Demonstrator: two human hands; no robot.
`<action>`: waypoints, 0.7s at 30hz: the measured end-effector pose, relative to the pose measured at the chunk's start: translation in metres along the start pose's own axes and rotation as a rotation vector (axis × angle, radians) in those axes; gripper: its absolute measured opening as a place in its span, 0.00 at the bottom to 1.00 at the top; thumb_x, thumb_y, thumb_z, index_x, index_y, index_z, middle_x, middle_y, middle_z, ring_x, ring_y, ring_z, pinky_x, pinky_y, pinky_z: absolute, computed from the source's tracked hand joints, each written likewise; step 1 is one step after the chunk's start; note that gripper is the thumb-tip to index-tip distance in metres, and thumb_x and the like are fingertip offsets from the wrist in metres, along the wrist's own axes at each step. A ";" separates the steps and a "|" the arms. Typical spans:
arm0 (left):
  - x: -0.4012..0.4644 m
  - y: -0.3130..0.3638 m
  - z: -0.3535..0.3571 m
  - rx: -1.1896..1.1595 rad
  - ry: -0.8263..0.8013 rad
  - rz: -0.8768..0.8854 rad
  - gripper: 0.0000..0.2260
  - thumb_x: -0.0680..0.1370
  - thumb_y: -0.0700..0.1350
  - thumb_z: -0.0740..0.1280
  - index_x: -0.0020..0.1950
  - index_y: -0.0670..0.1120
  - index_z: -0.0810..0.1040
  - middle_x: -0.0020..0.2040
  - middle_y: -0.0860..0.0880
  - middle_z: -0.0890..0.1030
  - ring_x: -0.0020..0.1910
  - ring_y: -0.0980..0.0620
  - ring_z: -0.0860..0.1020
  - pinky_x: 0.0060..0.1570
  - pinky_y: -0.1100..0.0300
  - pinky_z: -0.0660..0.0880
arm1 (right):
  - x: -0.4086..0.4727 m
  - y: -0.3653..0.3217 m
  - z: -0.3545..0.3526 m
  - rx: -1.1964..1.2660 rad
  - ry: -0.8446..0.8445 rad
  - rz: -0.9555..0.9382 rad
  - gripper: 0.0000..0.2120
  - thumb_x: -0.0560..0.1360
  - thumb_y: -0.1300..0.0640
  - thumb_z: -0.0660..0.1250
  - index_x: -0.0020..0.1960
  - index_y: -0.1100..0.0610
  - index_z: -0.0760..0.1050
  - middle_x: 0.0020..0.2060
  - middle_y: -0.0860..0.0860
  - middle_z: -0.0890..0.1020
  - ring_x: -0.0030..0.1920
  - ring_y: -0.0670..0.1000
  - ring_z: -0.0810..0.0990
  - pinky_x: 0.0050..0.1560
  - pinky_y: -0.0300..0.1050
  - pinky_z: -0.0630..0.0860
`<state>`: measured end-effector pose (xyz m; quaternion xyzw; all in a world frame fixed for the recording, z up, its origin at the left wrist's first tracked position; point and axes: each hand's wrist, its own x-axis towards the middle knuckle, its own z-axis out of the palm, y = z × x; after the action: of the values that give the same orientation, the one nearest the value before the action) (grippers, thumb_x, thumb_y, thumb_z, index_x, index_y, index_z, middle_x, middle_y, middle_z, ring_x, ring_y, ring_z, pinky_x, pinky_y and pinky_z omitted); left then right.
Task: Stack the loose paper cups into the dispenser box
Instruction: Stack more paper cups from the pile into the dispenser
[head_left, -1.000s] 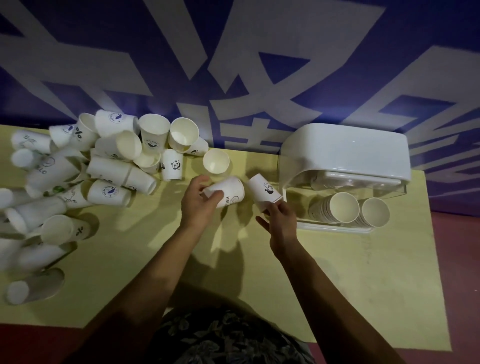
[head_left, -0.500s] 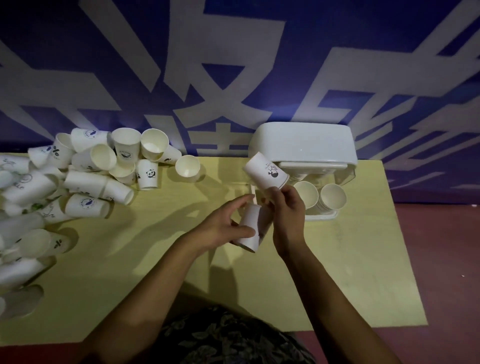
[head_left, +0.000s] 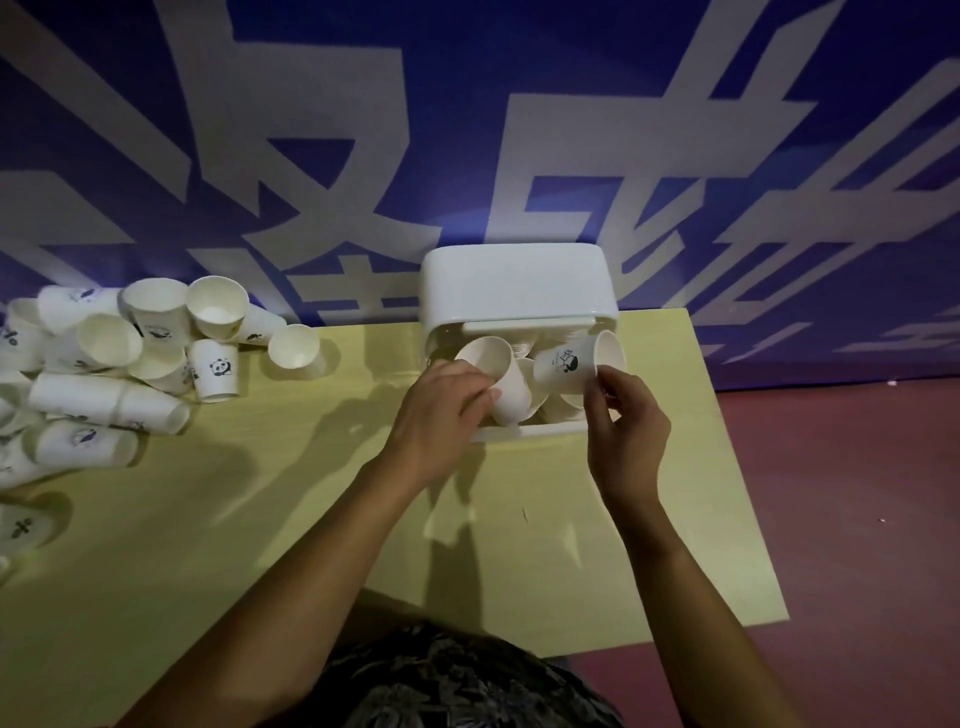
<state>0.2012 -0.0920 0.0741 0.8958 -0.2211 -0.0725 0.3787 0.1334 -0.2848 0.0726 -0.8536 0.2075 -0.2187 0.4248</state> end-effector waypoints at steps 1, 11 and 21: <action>0.004 0.004 0.005 0.002 0.000 0.007 0.13 0.79 0.49 0.61 0.49 0.46 0.83 0.45 0.50 0.81 0.46 0.47 0.74 0.44 0.57 0.68 | 0.003 0.008 -0.004 -0.039 -0.006 -0.025 0.05 0.77 0.62 0.67 0.51 0.57 0.80 0.43 0.49 0.82 0.42 0.49 0.81 0.44 0.40 0.75; 0.024 0.029 0.040 0.181 0.000 0.026 0.09 0.79 0.43 0.63 0.49 0.43 0.83 0.46 0.47 0.79 0.48 0.49 0.72 0.47 0.54 0.72 | 0.021 0.046 -0.018 -0.319 -0.166 -0.213 0.07 0.77 0.62 0.68 0.55 0.58 0.81 0.48 0.54 0.84 0.49 0.58 0.78 0.44 0.43 0.73; 0.039 0.022 0.077 0.361 -0.191 -0.109 0.08 0.79 0.41 0.61 0.49 0.44 0.79 0.51 0.46 0.77 0.52 0.48 0.72 0.50 0.54 0.72 | 0.035 0.078 0.001 -0.494 -0.385 -0.312 0.07 0.73 0.66 0.67 0.41 0.57 0.80 0.33 0.52 0.80 0.35 0.58 0.75 0.36 0.42 0.64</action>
<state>0.2055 -0.1726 0.0370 0.9487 -0.2166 -0.1368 0.1851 0.1492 -0.3464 0.0155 -0.9776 0.0371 -0.0593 0.1983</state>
